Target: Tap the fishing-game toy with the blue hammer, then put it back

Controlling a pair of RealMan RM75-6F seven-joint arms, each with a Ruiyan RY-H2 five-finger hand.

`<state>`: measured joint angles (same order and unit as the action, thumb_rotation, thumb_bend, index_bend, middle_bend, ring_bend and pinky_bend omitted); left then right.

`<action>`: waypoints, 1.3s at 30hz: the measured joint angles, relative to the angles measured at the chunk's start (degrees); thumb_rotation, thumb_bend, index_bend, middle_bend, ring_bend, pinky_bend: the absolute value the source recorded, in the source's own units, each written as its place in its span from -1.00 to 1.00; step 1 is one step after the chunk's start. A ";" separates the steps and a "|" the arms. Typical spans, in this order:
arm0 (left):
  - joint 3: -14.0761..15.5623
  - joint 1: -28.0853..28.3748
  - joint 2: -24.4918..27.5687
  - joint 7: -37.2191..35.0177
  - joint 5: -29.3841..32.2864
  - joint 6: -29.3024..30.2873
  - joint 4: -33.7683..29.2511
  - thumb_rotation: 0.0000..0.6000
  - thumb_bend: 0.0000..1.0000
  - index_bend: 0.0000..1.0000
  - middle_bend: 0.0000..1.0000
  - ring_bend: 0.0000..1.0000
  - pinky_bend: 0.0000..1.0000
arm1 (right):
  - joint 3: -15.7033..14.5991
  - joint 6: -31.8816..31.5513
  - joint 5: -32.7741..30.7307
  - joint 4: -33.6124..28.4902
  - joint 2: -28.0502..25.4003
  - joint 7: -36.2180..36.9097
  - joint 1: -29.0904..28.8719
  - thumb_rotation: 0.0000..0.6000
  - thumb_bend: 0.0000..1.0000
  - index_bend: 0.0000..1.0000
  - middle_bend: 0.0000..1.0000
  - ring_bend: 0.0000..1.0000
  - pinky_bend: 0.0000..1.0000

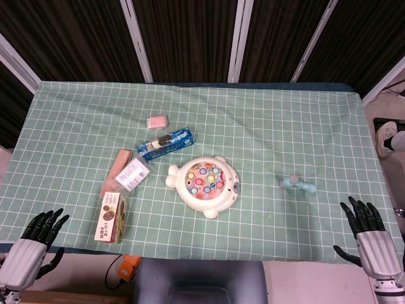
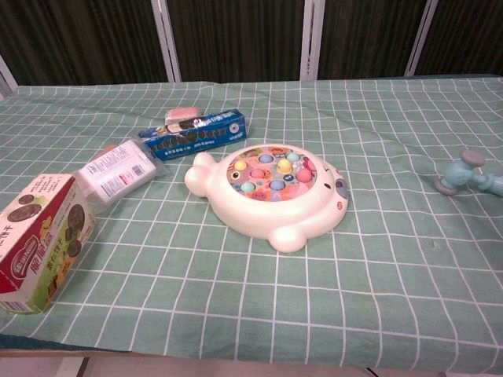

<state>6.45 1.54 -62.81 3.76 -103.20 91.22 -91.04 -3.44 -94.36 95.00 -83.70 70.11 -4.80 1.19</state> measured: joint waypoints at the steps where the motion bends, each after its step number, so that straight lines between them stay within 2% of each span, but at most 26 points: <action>1: -0.01 -0.02 -0.01 -0.02 0.06 -0.02 0.01 1.00 -0.13 -1.00 -1.00 -0.97 -0.80 | 0.09 -0.02 0.33 0.40 0.32 0.10 -0.11 1.00 -0.52 -1.00 -1.00 -1.00 -1.00; 6: 0.08 0.04 0.04 -0.02 -0.01 -0.20 -0.04 1.00 -0.13 -1.00 -1.00 -0.97 -0.80 | 1.41 0.14 0.79 2.70 2.23 2.26 -1.15 1.00 -0.52 -0.98 -1.00 -1.00 -1.00; 10: 0.07 0.20 0.09 -0.33 0.13 -0.57 -0.03 1.00 -0.13 -1.00 -1.00 -0.97 -0.80 | 3.41 2.64 -1.37 3.51 3.45 6.31 -2.93 1.00 -0.52 -0.81 -1.00 -1.00 -1.00; 15: -0.21 0.71 0.09 -0.40 1.32 -1.98 -0.32 1.00 -0.14 -1.00 -1.00 -0.97 -0.80 | 8.73 10.11 -8.14 3.99 4.74 10.68 -7.54 1.00 -0.51 -0.63 -1.00 -1.00 -1.00; 18: -0.15 0.86 -0.03 0.30 1.32 -2.47 -0.54 1.00 -0.14 -1.00 -1.00 -0.97 -0.80 | 11.36 15.13 -12.25 4.32 5.15 11.17 -10.23 1.00 -0.44 -0.48 -0.99 -1.00 -1.00; 23: -0.09 0.97 -0.40 1.65 1.20 -2.90 -0.70 1.00 -0.13 -1.00 -1.00 -0.97 -0.80 | 16.26 25.01 -21.55 7.35 7.26 9.32 -16.41 1.00 -0.26 -0.14 -0.89 -1.00 -0.97; 26: -0.19 1.07 -0.42 1.82 1.71 -3.35 -0.77 1.00 -0.13 -1.00 -1.00 -0.97 -0.80 | 18.06 29.05 -25.51 9.77 9.33 6.34 -19.65 1.00 -0.21 -0.07 -0.87 -1.00 -0.96; 31: -0.14 1.09 -0.31 1.84 1.77 -3.45 -0.88 1.00 -0.13 -1.00 -1.00 -0.97 -0.80 | 18.83 30.90 -27.15 11.11 10.81 4.41 -21.11 1.00 -0.12 0.00 -0.84 -1.00 -0.96; 39: 0.41 0.52 0.00 1.20 0.54 -1.91 -0.47 1.00 -0.13 -1.00 -1.00 -0.97 -0.80 | 17.00 35.30 -29.17 12.18 13.32 0.21 -23.53 1.00 -0.02 0.10 -0.80 -1.00 -0.93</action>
<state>6.86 2.06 -62.81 4.96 -102.66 89.31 -91.51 13.55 -59.06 65.83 -71.51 83.43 -4.59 -22.34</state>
